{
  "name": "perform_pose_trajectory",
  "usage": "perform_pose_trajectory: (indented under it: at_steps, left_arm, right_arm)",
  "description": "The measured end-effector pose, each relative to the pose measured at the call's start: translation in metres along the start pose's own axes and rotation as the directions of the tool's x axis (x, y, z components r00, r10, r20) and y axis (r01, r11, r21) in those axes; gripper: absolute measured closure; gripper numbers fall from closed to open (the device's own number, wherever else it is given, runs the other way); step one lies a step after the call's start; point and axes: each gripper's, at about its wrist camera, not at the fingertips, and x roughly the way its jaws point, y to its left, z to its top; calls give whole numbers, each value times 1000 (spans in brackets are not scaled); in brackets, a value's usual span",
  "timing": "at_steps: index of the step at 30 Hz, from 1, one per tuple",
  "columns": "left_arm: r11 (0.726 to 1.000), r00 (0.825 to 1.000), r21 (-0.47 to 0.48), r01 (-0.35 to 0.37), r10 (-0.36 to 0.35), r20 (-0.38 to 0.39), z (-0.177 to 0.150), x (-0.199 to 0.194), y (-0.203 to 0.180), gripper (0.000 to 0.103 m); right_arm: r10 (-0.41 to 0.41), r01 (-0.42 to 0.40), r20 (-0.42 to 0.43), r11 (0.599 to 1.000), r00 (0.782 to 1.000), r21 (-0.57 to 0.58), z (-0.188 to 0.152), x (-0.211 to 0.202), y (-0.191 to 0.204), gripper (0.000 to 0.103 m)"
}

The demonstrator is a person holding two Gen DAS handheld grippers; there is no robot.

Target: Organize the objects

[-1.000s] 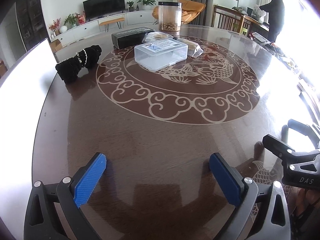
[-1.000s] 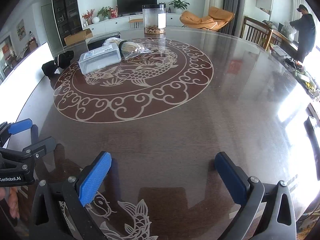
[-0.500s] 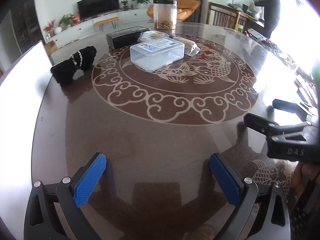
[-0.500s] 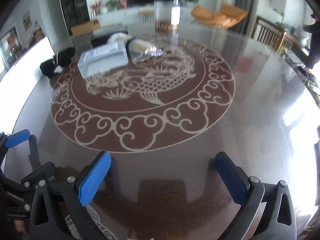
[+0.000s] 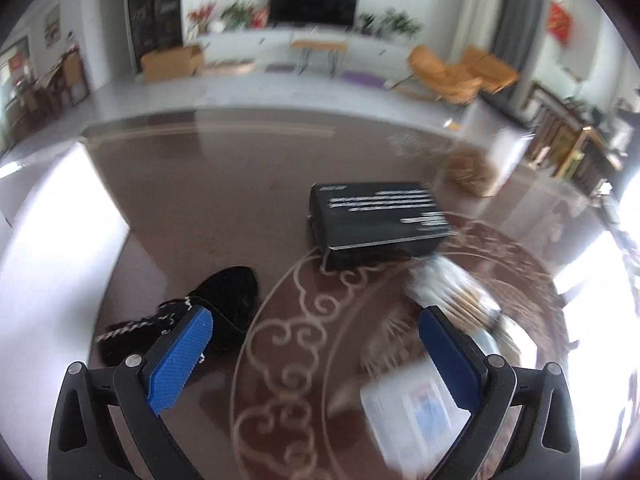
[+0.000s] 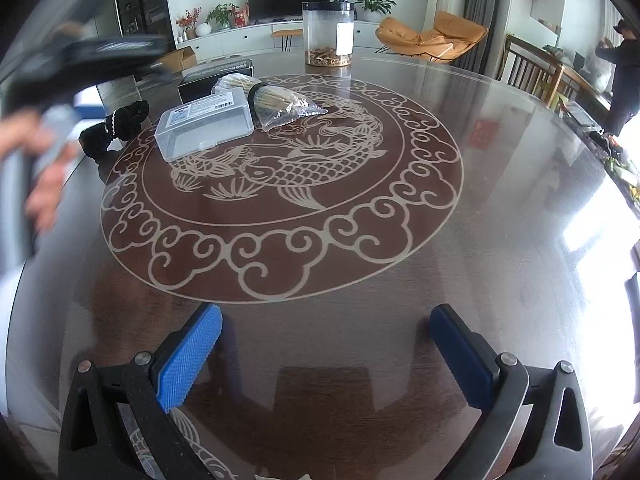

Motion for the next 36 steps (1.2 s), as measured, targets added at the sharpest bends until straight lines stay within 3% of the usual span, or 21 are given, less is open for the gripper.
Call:
perform_pose_trajectory:
  at_steps: [3, 7, 8, 11, 13, 16, 19, 21, 25, 28, 31, 35, 36]
  left_arm:
    - [998, 999, 55, -40, 40, 4, 0, 14, -15, 0]
    - [987, 990, 113, 116, -106, -89, -26, 19, -35, 0]
    - [983, 993, 158, 96, -84, -81, -37, 15, -42, 0]
    - [961, 986, 225, 160, -143, -89, -64, -3, -54, 0]
    - [945, 973, 243, 219, -194, -125, -79, -16, -55, 0]
    - [931, 947, 192, 310, -284, -153, -99, -39, -38, 0]
    - [935, 963, 233, 267, -250, -99, -105, -65, -24, 0]
    - [934, 976, 289, 210, -216, -14, -95, -85, -19, 0]
    - [952, 989, 297, 70, -105, 103, -37, -91, 3, 0]
    - [966, 998, 259, 15, -30, 53, -3, -52, 22, 0]
    - [967, 998, 255, -14, 28, -50, 0, -12, 34, 0]
    - [980, 992, 198, 30, -5, -124, -13, 19, 43, 1]
    - [980, 993, 193, 43, -21, -113, -16, 19, 43, 24]
  right_arm:
    - [0, 0, 0, 1000, 1000, 0, 0, 0, 0, 0]
    - [0, 0, 0, 1000, 1000, 0, 0, 0, 0, 0]
    - [0, 0, 0, 1000, 1000, 0, 0, 0, 0, 0]
    - [1, -1, 0, 1000, 1000, 0, 0, 0, 0, 0]
    - [4, -4, 0, 1000, 1000, 1, 0, 0, -1, 0]
    - [5, -5, 1, 1000, 1000, -1, -1, 0, -1, 0]
    - [7, -7, 1, 1000, 1000, -4, -1, -1, 0, 0]
    - [7, -7, 1, 1000, 1000, -3, -1, -2, 0, 0]
    - [7, -7, 2, 1000, 1000, -3, -1, -2, 0, 0]
    - [7, -7, 2, 1000, 1000, -4, -1, -2, 0, 0]
    - [7, -7, 2, 1000, 1000, -4, -1, -2, 0, 0]
    - [6, -6, 2, 1000, 1000, -4, -1, -2, 0, 0]
    - [7, -7, 2, 1000, 1000, -4, -1, -1, -1, 0]
